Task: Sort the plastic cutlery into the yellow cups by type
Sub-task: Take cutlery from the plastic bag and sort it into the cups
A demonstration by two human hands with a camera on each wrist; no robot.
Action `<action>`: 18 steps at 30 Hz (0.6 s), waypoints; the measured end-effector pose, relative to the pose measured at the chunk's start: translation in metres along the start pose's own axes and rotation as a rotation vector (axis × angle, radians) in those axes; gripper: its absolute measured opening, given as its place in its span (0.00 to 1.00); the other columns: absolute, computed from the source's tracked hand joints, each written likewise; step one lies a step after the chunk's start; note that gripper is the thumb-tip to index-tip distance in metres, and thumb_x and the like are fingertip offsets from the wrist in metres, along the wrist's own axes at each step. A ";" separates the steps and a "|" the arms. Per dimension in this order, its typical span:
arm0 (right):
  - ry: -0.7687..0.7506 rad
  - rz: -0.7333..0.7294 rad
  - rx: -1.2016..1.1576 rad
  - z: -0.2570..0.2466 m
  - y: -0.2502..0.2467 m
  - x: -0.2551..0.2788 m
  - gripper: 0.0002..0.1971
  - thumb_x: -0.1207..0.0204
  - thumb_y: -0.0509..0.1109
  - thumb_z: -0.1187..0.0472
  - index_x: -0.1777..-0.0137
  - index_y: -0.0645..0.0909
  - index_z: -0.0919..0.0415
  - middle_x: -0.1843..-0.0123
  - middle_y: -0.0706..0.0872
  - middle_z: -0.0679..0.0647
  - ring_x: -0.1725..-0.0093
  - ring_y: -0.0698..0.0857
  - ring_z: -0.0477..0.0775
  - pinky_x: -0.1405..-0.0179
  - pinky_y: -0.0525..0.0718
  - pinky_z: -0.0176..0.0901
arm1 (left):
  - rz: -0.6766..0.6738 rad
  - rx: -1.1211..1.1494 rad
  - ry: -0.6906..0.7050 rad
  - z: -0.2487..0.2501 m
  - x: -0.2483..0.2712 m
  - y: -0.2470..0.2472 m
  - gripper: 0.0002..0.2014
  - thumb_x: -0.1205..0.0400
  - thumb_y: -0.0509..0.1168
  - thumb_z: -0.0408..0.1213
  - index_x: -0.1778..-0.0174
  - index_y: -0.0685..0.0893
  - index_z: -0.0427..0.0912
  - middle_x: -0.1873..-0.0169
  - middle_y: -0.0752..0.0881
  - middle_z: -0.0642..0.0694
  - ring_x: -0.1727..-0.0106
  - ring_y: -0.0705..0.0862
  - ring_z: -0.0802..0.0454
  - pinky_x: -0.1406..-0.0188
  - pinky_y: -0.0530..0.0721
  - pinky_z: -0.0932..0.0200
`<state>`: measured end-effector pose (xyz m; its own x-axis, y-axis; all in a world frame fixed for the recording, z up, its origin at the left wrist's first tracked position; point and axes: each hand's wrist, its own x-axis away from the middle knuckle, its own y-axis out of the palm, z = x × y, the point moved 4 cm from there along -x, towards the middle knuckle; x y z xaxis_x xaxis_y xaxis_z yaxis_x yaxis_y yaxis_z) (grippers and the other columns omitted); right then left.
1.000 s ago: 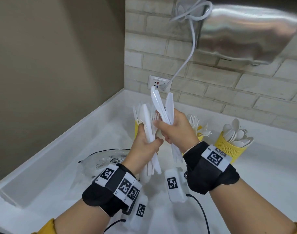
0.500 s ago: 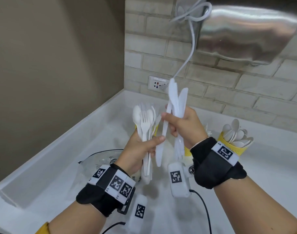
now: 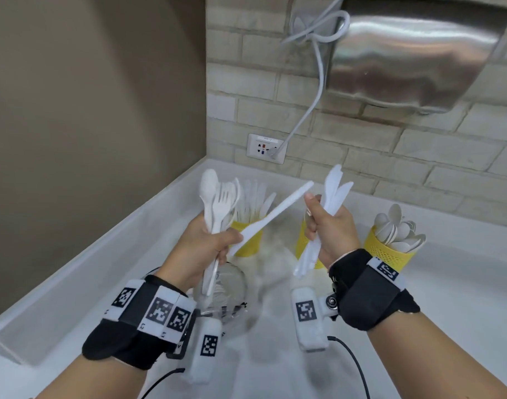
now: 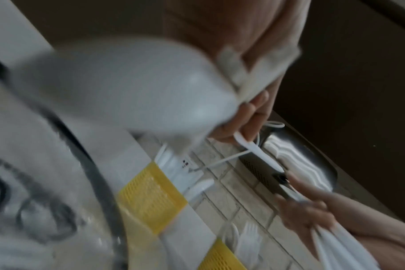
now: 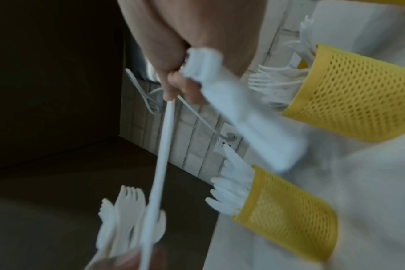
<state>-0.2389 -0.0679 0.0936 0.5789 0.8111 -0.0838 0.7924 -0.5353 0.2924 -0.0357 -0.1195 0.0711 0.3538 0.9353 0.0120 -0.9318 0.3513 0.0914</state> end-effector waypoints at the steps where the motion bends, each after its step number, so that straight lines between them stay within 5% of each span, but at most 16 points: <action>1: -0.042 0.051 0.072 -0.004 -0.004 0.000 0.09 0.24 0.70 0.61 0.53 0.72 0.63 0.74 0.65 0.53 0.82 0.65 0.45 0.85 0.65 0.34 | 0.028 -0.035 0.017 0.004 0.000 -0.007 0.12 0.27 0.67 0.20 0.63 0.76 0.42 0.79 0.77 0.48 0.86 0.68 0.57 0.85 0.69 0.66; 5: -0.383 0.047 0.529 -0.028 0.006 0.008 0.10 0.22 0.68 0.58 0.65 0.75 0.53 0.74 0.72 0.48 0.74 0.71 0.48 0.70 0.72 0.38 | 0.030 -0.251 0.040 0.021 0.002 -0.028 0.13 0.28 0.67 0.20 0.59 0.77 0.44 0.80 0.77 0.49 0.85 0.68 0.56 0.86 0.68 0.65; 10: -0.700 -0.530 0.932 -0.012 0.057 0.033 0.11 0.22 0.63 0.59 0.57 0.80 0.67 0.63 0.75 0.53 0.62 0.71 0.46 0.64 0.64 0.38 | -0.053 -0.288 -0.050 0.021 0.003 -0.028 0.14 0.30 0.68 0.20 0.57 0.78 0.42 0.81 0.76 0.50 0.84 0.66 0.54 0.85 0.67 0.64; 13: -0.614 -0.773 1.107 0.011 0.072 0.042 0.11 0.19 0.63 0.58 0.43 0.79 0.63 0.62 0.83 0.55 0.62 0.78 0.56 0.65 0.67 0.44 | -0.042 -0.160 -0.117 0.017 0.003 -0.032 0.13 0.29 0.68 0.18 0.63 0.75 0.40 0.87 0.71 0.54 0.86 0.64 0.57 0.87 0.65 0.66; 15: -0.455 -0.893 1.176 0.022 0.076 0.046 0.17 0.20 0.64 0.54 0.34 0.75 0.57 0.67 0.80 0.44 0.66 0.77 0.50 0.65 0.70 0.44 | -0.020 -0.109 -0.111 0.018 0.003 -0.037 0.12 0.28 0.68 0.19 0.64 0.74 0.39 0.85 0.70 0.51 0.86 0.65 0.58 0.87 0.65 0.66; 18: -0.204 -0.919 0.979 0.023 0.076 0.037 0.21 0.30 0.76 0.57 0.37 0.78 0.58 0.75 0.77 0.39 0.73 0.76 0.36 0.70 0.68 0.28 | 0.094 0.024 -0.068 0.024 0.001 -0.051 0.08 0.24 0.66 0.22 0.61 0.75 0.39 0.76 0.74 0.46 0.86 0.64 0.57 0.87 0.65 0.67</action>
<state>-0.1530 -0.0838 0.0903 -0.2782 0.9595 -0.0435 0.6658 0.1600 -0.7288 0.0146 -0.1372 0.0902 0.2701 0.9587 0.0891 -0.9593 0.2600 0.1103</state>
